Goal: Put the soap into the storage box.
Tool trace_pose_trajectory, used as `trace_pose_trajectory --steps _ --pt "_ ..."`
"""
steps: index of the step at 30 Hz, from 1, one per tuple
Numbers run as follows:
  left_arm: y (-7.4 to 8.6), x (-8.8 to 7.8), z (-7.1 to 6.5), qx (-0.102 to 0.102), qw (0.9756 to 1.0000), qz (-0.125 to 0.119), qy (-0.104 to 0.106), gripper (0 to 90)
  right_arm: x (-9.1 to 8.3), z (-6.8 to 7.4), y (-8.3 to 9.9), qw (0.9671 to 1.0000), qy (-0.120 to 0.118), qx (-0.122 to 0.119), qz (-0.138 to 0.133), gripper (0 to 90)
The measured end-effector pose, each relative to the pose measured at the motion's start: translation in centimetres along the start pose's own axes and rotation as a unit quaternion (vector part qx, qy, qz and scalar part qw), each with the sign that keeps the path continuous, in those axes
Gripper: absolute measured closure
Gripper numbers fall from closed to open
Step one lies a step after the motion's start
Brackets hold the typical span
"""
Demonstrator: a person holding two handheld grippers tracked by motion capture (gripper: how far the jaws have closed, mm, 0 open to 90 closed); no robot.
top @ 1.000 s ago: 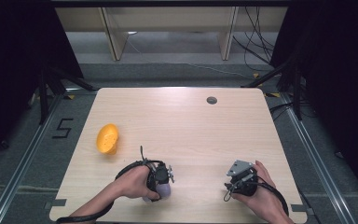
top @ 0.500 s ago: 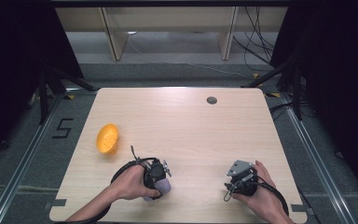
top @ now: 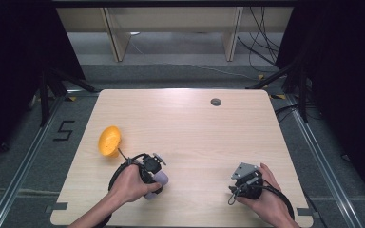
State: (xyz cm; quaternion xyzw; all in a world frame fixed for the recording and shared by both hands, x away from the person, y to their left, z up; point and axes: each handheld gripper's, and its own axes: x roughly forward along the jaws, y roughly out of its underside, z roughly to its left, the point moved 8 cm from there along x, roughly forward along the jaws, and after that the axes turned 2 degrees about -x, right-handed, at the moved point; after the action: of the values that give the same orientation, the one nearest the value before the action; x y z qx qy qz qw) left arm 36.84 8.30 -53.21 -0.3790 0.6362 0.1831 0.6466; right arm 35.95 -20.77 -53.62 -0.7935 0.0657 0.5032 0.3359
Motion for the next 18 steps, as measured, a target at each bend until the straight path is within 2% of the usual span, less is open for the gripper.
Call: trace_pose_trajectory --steps 3,6,8,11,12,13,14,15,16,17,18 --pt "0.0 -0.2 0.1 -0.006 1.0 -0.002 0.002 49.0 0.0 0.0 0.0 1.0 0.003 0.006 -0.002 33.7" --pt "0.2 -0.4 0.5 -0.004 1.0 0.001 -0.009 49.0 -0.1 -0.1 -0.1 1.0 0.004 0.003 -0.005 33.8" --pt "0.2 -0.6 0.9 -0.016 0.9999 -0.004 -0.004 49.0 -0.1 -0.2 -0.1 1.0 0.006 0.003 -0.006 33.8" --pt "0.2 -0.8 1.3 -0.019 0.9998 -0.002 -0.008 49.0 -0.1 -0.2 -0.1 1.0 0.006 0.003 -0.005 33.8" --pt "0.2 -0.9 1.6 -0.03 0.9995 -0.006 -0.006 49.0 -0.1 -0.2 -0.1 1.0 0.004 0.002 -0.006 33.8" --pt "0.2 -0.9 1.6 -0.03 0.9995 -0.006 -0.006 49.0 -0.1 -0.2 -0.1 1.0 0.004 0.002 -0.006 33.8" --pt "0.3 -1.0 1.6 -0.041 0.9991 -0.008 -0.007 49.0 -0.1 -0.2 -0.1 1.0 0.005 0.003 -0.005 33.8" --pt "0.3 -1.1 2.0 -0.031 0.9994 -0.008 -0.01 49.0 -0.1 -0.1 -0.1 1.0 0.005 0.006 -0.005 33.8" --pt "0.2 -1.2 2.2 -0.03 0.9994 -0.013 -0.013 49.0 -0.1 -0.2 -0.1 1.0 0.005 0.002 -0.006 33.8" --pt "0.4 -1.3 2.2 -0.042 0.999 -0.009 -0.01 49.0 -0.1 -0.2 -0.1 1.0 0.005 0.002 -0.006 33.8" --pt "0.3 -1.4 2.6 -0.032 0.9994 -0.011 -0.012 49.0 -0.1 -0.2 -0.1 1.0 0.006 0.003 -0.006 33.8"
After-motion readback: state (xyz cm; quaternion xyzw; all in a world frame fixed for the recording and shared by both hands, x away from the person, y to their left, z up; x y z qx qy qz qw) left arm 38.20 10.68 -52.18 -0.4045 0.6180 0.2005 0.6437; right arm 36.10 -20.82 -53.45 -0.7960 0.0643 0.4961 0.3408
